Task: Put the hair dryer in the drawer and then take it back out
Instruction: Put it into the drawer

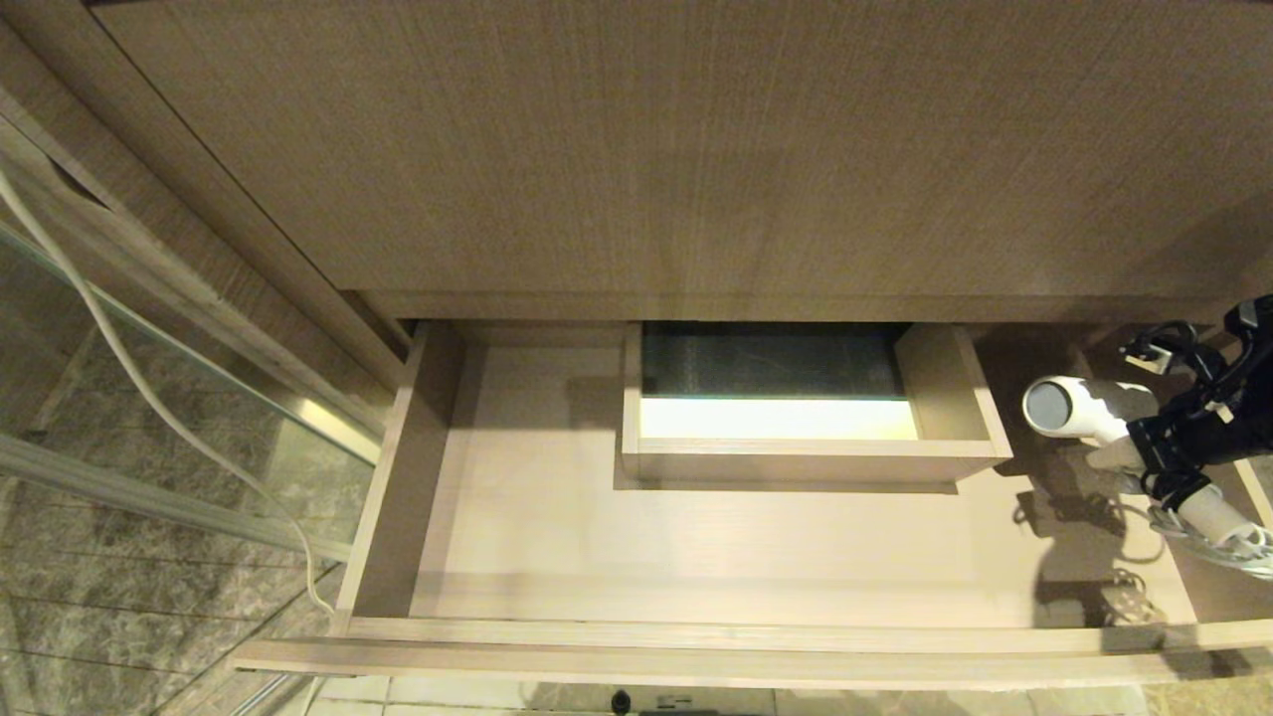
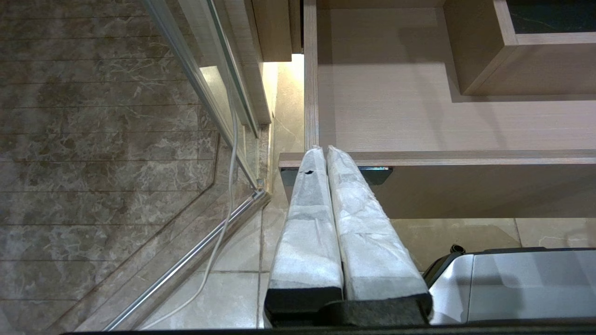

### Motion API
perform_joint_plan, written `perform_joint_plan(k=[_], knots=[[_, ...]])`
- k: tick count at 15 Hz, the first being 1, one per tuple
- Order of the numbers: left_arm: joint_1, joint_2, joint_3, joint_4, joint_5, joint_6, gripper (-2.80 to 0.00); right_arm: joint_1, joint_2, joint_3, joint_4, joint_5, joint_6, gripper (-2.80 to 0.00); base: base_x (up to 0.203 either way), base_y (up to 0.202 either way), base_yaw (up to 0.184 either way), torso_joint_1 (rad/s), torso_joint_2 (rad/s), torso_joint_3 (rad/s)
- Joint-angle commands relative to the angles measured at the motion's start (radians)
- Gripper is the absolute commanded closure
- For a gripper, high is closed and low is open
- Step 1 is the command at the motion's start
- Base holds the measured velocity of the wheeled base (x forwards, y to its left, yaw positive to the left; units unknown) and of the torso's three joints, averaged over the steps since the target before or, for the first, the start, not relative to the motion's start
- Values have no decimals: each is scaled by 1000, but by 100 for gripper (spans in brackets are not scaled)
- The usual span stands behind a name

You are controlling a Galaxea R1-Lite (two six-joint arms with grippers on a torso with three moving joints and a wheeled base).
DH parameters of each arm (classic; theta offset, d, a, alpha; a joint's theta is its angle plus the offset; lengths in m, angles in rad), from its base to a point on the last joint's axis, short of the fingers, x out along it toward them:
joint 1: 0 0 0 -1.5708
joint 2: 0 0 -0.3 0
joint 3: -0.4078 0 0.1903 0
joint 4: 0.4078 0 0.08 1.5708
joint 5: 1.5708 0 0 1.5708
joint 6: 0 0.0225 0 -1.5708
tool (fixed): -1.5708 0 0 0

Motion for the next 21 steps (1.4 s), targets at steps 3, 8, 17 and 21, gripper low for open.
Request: perform_joint_plan(k=[3,8,17,21], knots=[[0,0,1,0,0,0,0,20,87,-3,-136,3,-8,0,0,0,0,0,0,0],[0,0,0,0,0,0,0,20,167,-22,-314,3,-22,0,0,0,0,0,0,0],[0,0,0,0,0,0,0,32,226,-29,-471,0,-84,-280,0,0,0,0,0,0],[0,-1,1,0,0,0,0,30,215,-34,-491,1,-96,-280,0,0,0,0,0,0]])
